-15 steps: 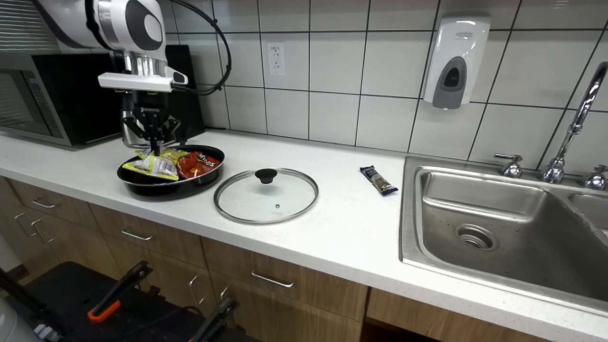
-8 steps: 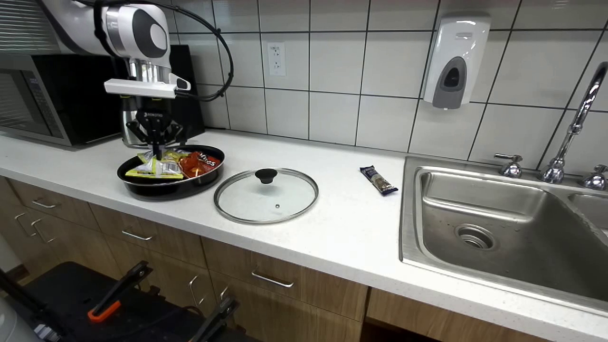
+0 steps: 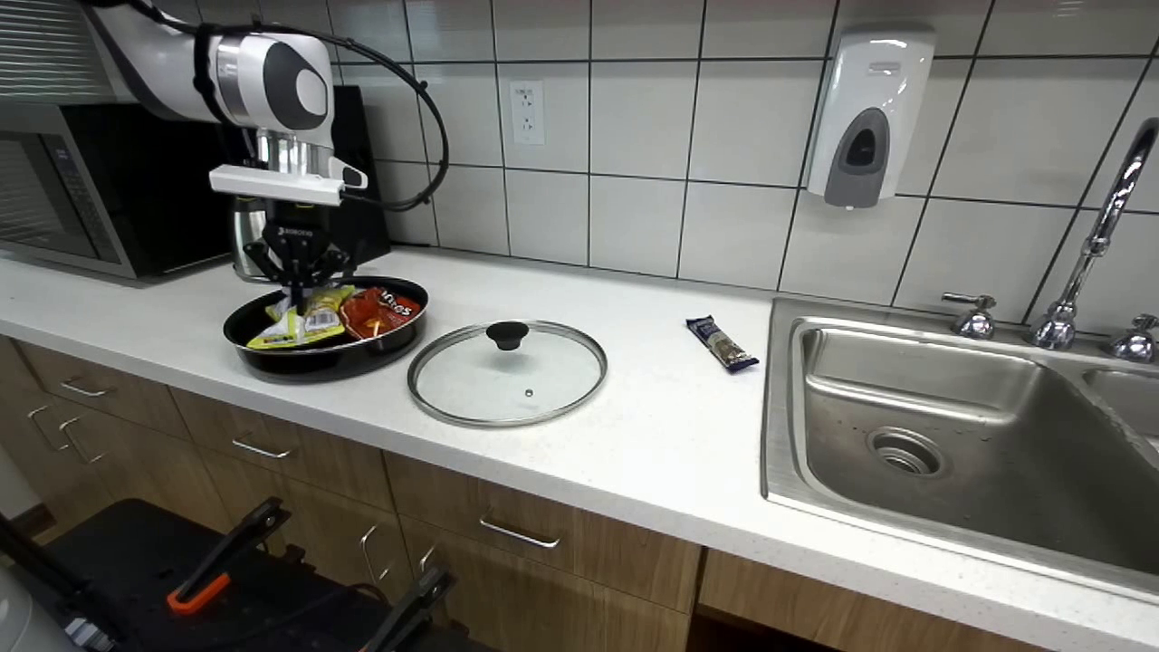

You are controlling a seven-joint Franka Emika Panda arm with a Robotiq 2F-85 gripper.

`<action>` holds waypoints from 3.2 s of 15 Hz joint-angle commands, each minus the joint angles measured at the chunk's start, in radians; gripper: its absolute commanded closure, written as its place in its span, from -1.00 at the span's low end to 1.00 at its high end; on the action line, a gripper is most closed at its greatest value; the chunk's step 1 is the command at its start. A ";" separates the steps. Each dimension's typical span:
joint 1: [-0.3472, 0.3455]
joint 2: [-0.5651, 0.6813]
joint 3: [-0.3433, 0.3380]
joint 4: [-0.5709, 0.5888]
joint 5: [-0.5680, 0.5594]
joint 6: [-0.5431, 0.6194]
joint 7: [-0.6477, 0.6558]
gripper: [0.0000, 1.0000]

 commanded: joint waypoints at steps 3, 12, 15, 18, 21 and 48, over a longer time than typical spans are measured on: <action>-0.029 0.039 0.026 0.034 0.054 0.005 -0.079 1.00; -0.033 0.011 0.037 0.018 0.055 -0.005 -0.129 0.22; -0.035 0.003 0.037 0.013 0.057 -0.003 -0.137 -0.20; -0.034 -0.004 0.037 0.011 0.056 -0.003 -0.139 -0.65; -0.036 -0.017 0.039 0.007 0.059 0.004 -0.145 -1.00; -0.091 -0.234 -0.053 -0.140 0.043 0.115 -0.143 -1.00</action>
